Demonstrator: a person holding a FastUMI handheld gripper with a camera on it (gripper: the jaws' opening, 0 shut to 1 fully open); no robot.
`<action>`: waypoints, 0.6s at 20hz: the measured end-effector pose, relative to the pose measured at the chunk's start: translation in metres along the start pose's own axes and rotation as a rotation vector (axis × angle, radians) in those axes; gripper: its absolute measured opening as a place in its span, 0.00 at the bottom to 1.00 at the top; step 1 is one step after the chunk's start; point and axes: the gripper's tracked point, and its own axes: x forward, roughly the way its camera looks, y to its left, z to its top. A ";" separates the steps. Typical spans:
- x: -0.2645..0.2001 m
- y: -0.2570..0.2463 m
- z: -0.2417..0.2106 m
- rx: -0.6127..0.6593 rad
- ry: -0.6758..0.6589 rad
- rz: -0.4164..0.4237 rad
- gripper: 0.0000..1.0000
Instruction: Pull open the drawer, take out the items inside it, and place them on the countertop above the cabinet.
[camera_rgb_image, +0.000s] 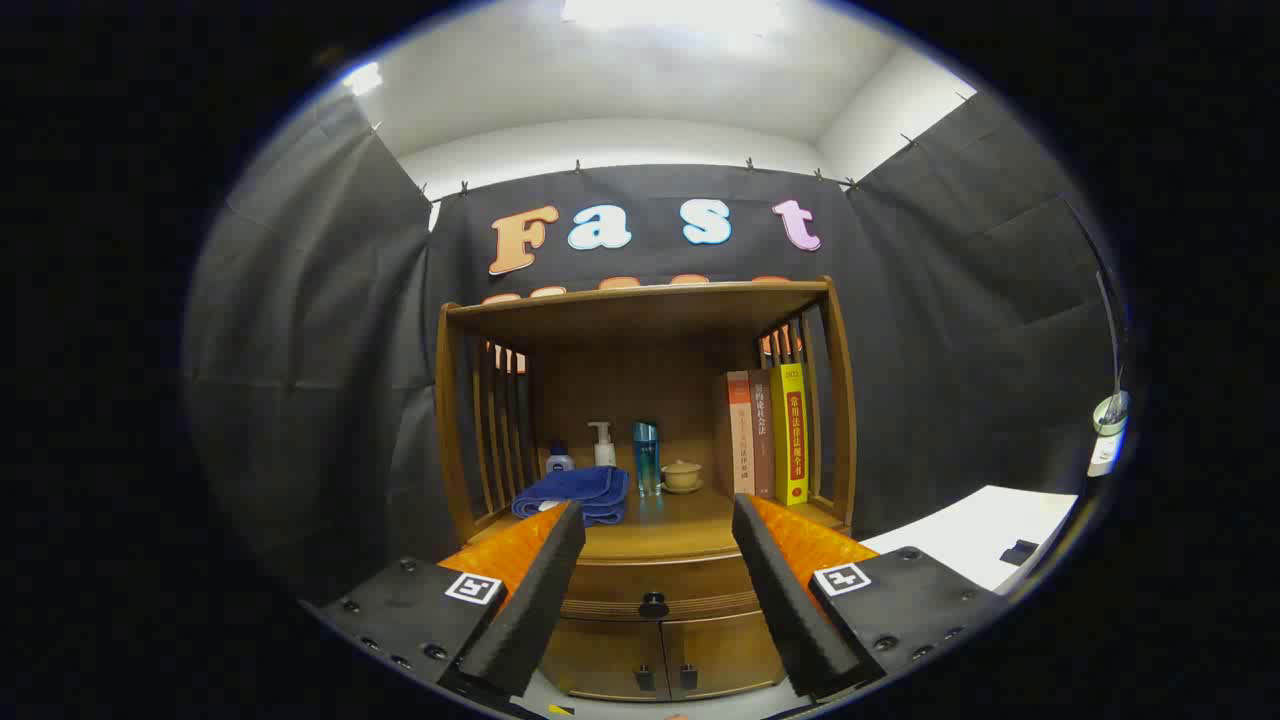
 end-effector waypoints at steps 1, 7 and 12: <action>0.000 0.002 0.000 -0.005 0.000 0.003 0.98; 0.000 0.003 -0.006 -0.020 0.010 0.000 0.98; 0.000 0.002 -0.004 -0.039 0.008 -0.006 0.98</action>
